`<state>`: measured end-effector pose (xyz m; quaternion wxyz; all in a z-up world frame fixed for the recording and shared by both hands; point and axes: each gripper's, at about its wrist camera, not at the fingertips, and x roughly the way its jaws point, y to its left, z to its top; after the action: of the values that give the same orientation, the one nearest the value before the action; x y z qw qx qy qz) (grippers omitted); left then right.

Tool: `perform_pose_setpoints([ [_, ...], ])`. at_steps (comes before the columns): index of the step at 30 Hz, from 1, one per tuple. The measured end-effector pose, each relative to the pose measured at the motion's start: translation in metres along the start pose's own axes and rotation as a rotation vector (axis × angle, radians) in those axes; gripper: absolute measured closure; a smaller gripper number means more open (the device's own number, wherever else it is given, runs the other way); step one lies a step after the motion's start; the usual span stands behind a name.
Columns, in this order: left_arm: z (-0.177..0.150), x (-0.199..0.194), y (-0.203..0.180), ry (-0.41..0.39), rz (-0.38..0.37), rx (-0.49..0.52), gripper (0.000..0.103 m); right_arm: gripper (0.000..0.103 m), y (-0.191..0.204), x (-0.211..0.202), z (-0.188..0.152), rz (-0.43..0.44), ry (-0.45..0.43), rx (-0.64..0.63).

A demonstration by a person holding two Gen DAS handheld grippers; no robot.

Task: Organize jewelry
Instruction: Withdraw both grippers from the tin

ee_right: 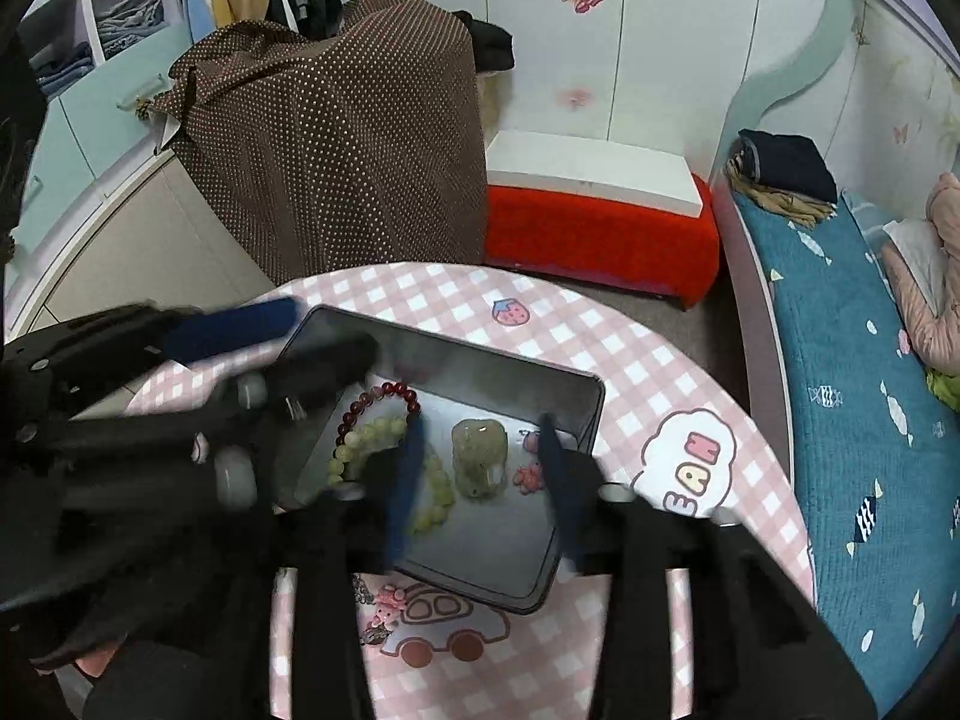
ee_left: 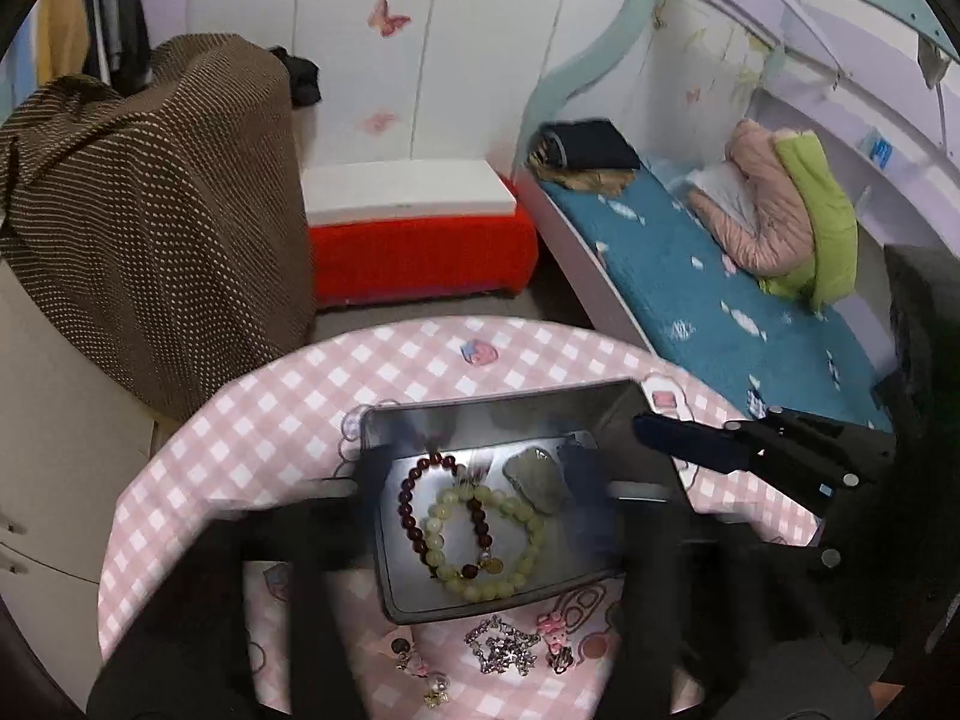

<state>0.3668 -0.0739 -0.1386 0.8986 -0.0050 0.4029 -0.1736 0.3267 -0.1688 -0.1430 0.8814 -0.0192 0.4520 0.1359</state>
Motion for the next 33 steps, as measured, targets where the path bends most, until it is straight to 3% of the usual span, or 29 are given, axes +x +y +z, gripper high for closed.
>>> perform_pose_setpoints([
  [1,-0.001,-0.003,0.001,-0.018,0.004,-0.006,0.016,0.044,0.000,-0.001,0.000,0.002,-0.006,0.002],
  [3,0.000,-0.009,0.003,-0.032,0.011,-0.011,0.013,0.035,-0.001,-0.004,0.001,0.000,-0.023,0.004],
  [7,-0.002,-0.018,0.005,-0.042,0.046,-0.012,0.010,0.007,-0.004,-0.011,0.001,-0.011,-0.061,0.019],
  [19,-0.026,-0.087,0.003,-0.182,0.149,-0.013,0.006,0.007,-0.003,-0.053,-0.014,-0.072,-0.163,0.068],
  [33,-0.075,-0.166,-0.001,-0.300,0.213,-0.016,0.006,0.007,0.014,-0.125,-0.054,-0.068,-0.293,0.090],
])
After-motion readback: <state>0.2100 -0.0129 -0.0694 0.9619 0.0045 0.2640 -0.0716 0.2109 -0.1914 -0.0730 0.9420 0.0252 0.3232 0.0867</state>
